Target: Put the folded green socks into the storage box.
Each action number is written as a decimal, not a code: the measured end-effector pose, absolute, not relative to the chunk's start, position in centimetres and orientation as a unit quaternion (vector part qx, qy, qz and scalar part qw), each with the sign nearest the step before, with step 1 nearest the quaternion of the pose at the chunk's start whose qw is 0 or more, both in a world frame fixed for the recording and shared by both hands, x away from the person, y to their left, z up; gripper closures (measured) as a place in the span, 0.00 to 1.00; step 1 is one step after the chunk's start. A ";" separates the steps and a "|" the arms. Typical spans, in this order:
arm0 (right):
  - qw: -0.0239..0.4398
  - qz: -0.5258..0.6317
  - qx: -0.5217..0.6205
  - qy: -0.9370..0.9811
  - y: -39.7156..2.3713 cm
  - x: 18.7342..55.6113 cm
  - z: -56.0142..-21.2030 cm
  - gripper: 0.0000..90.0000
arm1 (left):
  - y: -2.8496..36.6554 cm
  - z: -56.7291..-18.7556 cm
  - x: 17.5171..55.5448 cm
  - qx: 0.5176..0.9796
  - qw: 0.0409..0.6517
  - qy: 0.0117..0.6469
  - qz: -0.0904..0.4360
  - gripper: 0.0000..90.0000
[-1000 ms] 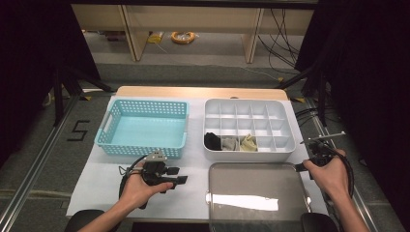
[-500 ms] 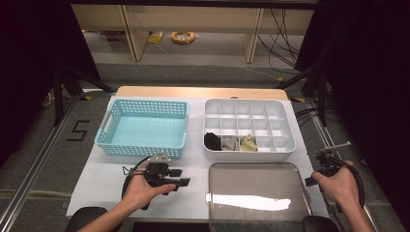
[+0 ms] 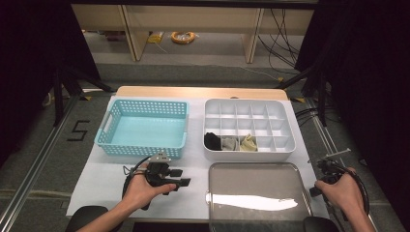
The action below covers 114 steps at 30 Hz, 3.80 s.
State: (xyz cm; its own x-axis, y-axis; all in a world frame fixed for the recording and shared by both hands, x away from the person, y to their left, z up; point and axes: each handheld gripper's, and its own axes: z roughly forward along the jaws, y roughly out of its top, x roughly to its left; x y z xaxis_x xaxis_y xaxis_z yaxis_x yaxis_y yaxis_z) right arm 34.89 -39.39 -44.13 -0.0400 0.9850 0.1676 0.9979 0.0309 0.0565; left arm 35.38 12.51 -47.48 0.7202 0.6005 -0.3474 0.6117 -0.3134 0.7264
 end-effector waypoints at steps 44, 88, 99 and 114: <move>0.058 -0.082 -0.670 -0.735 -36.2 33.8 -45.1 1.00 | 13.1 -48.0 35.0 0.800 0.428 0.420 -0.032 0.49; 0.071 -0.137 -0.681 -0.716 -35.6 33.3 -45.0 0.72 | 10.5 -48.6 33.9 0.795 0.387 0.456 -0.099 0.52; 0.063 -0.138 -0.681 -0.717 -35.6 33.5 -45.2 0.74 | 10.0 -48.6 33.9 0.800 0.381 0.453 -0.095 0.54; 0.098 -0.127 -0.705 -0.691 -35.2 33.6 -44.8 0.75 | 9.2 -48.6 34.1 0.797 0.381 0.457 -0.106 0.55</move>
State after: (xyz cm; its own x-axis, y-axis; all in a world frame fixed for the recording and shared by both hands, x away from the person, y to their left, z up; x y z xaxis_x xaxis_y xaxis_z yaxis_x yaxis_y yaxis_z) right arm 33.57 -35.16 -44.84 0.0133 0.9493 0.3141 0.9990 -0.0261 0.0366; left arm 34.12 9.19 -48.63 0.5595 0.6472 -0.5178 0.8093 -0.2919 0.5097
